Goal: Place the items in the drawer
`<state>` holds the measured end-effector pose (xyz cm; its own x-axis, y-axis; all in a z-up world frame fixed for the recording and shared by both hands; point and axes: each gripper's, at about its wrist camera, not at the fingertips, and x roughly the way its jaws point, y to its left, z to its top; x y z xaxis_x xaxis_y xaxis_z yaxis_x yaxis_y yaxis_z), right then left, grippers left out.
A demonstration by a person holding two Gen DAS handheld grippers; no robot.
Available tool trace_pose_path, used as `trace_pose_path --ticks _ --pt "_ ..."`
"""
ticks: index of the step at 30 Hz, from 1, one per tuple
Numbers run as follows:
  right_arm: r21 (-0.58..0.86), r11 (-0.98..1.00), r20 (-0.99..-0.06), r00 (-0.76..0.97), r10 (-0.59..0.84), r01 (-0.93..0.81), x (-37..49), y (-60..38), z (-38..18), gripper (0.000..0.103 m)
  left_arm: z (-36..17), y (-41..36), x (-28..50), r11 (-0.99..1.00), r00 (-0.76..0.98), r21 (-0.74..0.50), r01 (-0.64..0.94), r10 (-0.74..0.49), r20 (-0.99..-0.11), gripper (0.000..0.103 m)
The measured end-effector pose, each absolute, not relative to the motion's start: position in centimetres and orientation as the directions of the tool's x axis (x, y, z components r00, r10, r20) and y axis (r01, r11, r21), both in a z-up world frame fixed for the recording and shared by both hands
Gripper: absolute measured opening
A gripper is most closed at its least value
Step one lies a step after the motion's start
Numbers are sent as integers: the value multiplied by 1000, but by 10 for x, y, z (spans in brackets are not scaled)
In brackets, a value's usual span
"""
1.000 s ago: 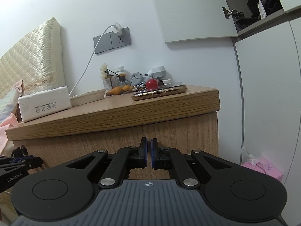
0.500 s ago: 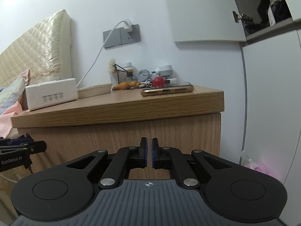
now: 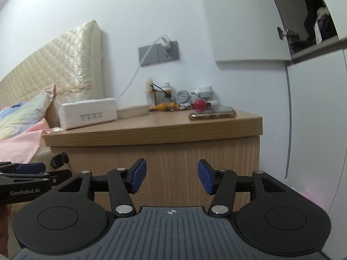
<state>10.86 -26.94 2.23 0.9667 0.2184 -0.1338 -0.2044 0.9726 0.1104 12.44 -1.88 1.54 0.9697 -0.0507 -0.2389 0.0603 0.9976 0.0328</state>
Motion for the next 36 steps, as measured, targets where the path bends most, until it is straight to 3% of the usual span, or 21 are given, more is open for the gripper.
trace_pose_path --ticks 7,23,31,36 --pt "75 973 -92 970 226 -220 85 -264 26 59 15 -10 103 998 973 27 47 -40 -225 78" --pt "77 963 -42 965 260 -257 42 -262 24 91 14 1 45 997 985 23 74 -70 -156 101" --pt "80 962 -25 964 264 -262 23 -260 20 102 16 9 22 998 990 -3 64 -64 -123 101" --pt "86 961 -22 964 264 -261 11 -258 17 103 9 9 9 998 991 -12 56 -57 -118 101"
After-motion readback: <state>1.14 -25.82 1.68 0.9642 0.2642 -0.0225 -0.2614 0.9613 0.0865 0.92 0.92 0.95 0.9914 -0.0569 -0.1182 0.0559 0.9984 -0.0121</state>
